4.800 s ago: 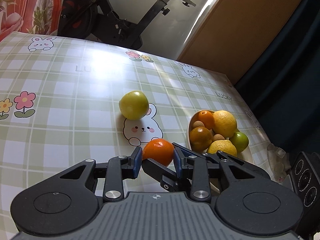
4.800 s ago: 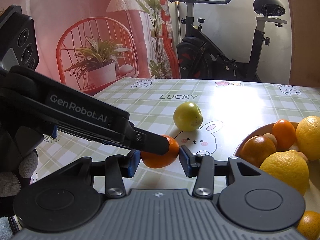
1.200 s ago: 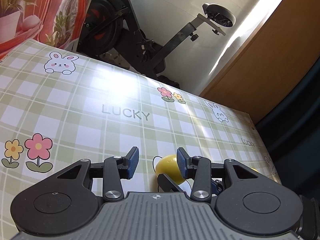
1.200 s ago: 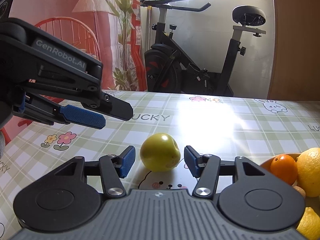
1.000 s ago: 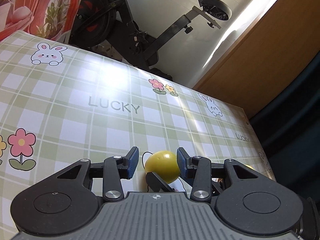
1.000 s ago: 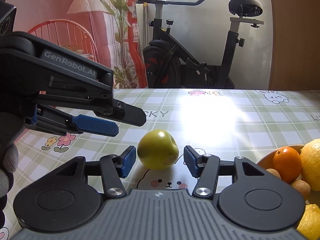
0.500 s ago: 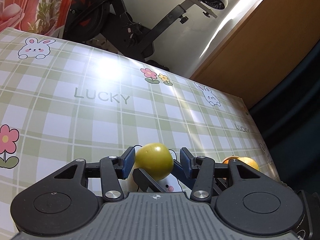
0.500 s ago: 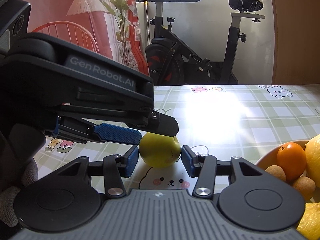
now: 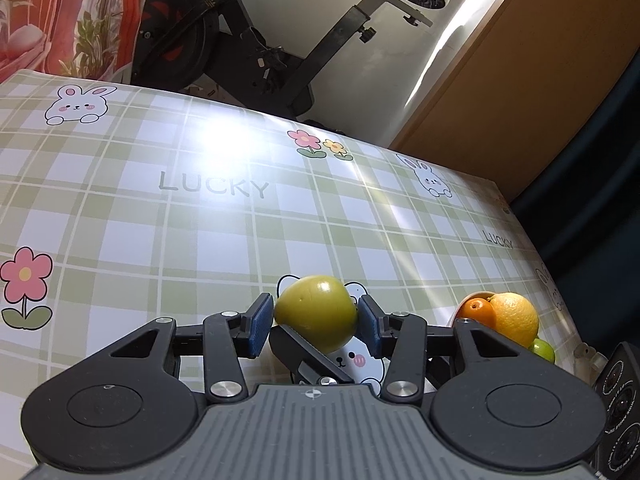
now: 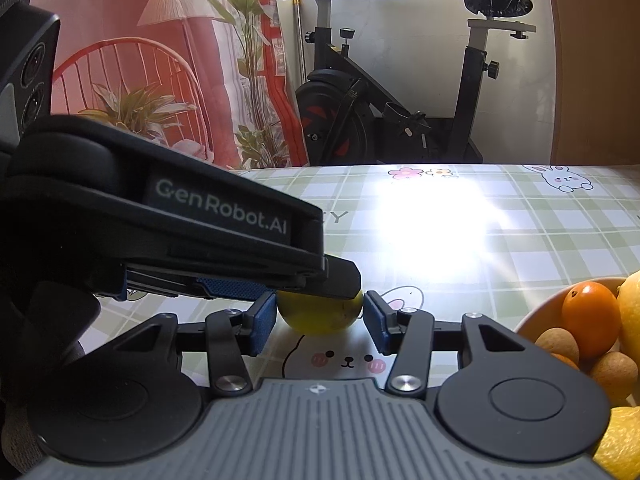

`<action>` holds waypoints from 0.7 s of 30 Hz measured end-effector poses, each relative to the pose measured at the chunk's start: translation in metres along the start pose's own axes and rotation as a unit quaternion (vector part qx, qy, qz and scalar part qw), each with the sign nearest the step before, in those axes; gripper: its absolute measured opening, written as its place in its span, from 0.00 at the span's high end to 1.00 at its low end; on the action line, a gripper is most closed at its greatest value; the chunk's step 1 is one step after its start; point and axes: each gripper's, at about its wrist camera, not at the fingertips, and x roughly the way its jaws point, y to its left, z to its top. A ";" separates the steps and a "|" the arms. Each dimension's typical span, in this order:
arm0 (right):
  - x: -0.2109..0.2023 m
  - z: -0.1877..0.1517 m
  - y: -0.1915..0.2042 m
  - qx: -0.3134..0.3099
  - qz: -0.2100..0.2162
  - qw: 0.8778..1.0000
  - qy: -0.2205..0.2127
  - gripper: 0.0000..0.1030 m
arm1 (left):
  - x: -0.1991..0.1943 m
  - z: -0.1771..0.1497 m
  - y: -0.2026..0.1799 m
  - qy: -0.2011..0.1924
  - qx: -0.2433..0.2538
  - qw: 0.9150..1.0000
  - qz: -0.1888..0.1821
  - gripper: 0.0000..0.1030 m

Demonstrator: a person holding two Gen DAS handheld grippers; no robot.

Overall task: Organize fruits
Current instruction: 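Carry the yellow-green apple onto the plate and open the left gripper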

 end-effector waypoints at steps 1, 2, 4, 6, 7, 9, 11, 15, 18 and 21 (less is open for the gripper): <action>-0.001 0.000 0.000 -0.002 0.004 1.000 0.000 0.51 | -0.002 -0.001 0.000 -0.002 -0.001 1.000 0.001 0.53; -0.001 0.000 0.000 -0.005 0.006 1.000 -0.002 0.51 | -0.005 -0.002 0.000 -0.005 -0.001 1.000 0.003 0.53; -0.003 -0.002 0.001 -0.011 0.012 1.000 -0.007 0.51 | -0.010 -0.004 -0.003 -0.011 0.005 1.000 0.008 0.53; -0.006 -0.004 0.002 -0.015 0.019 1.000 -0.013 0.51 | -0.016 -0.007 -0.007 -0.016 0.014 1.000 0.013 0.53; -0.009 -0.005 0.002 -0.017 0.023 0.999 -0.017 0.51 | -0.019 -0.008 -0.010 -0.018 0.018 1.000 0.015 0.53; -0.014 -0.008 0.002 -0.019 0.030 0.999 -0.026 0.51 | -0.025 -0.011 -0.015 -0.020 0.023 0.999 0.020 0.53; -0.021 -0.010 0.003 -0.020 0.035 0.999 -0.034 0.51 | -0.030 -0.014 -0.021 -0.016 0.030 0.999 0.023 0.53; -0.036 -0.014 -0.001 -0.009 0.052 0.998 -0.034 0.51 | -0.043 -0.019 -0.037 -0.013 0.053 0.998 0.026 0.53; -0.050 -0.014 -0.003 -0.001 0.056 0.998 -0.041 0.51 | -0.052 -0.021 -0.053 -0.018 0.066 0.997 0.025 0.53; -0.068 -0.013 -0.009 0.011 0.056 0.997 -0.053 0.51 | -0.059 -0.022 -0.071 -0.025 0.076 0.997 0.018 0.53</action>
